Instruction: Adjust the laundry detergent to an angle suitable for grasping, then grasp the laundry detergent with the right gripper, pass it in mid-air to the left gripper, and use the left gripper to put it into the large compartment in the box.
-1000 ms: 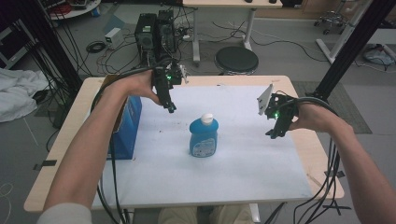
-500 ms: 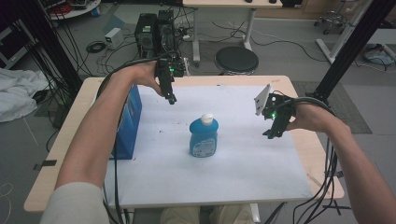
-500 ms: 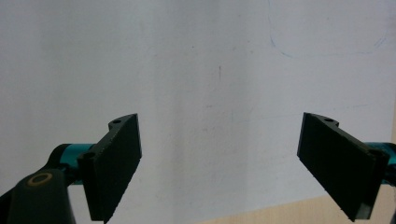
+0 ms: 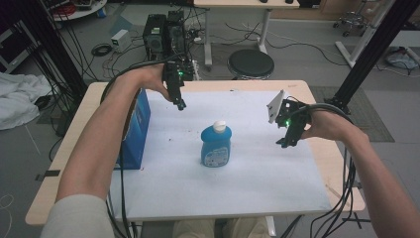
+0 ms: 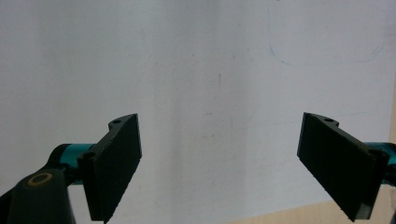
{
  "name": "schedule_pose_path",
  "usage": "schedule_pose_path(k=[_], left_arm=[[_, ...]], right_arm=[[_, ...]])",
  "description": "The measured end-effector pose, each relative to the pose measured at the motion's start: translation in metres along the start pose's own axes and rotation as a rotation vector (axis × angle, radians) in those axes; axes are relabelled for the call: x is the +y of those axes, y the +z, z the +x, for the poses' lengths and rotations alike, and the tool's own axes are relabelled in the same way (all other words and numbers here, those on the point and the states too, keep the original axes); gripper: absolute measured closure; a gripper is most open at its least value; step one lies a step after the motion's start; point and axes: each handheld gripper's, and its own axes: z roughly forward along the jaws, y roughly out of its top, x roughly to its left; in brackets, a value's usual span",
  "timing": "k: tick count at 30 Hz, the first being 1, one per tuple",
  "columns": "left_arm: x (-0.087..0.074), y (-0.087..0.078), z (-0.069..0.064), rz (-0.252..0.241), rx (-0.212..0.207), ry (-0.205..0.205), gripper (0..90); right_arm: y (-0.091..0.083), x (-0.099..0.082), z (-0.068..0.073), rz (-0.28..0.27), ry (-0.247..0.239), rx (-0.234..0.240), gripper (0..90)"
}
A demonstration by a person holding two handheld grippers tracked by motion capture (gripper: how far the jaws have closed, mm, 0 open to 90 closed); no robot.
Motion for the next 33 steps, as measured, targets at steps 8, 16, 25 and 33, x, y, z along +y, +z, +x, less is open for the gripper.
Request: schedule_pose_path(k=[8,16,25,33], left_arm=[[0.004,-0.004,-0.005,-0.004,0.006,0.015,12.9],[0.010,-0.013,-0.017,-0.006,0.025,0.033,12.9],[0.009,-0.020,-0.027,-0.013,0.042,0.041,12.9],[0.005,-0.019,-0.031,-0.012,0.044,0.034,12.9]], right_arm=[[0.000,0.002,-0.001,-0.011,0.026,-0.005,12.8],[0.003,0.016,0.003,-0.100,0.052,0.019,12.9],[0.017,0.027,0.006,-0.188,0.088,0.031,12.8],[0.037,0.031,0.007,-0.314,0.120,0.067,12.8]])
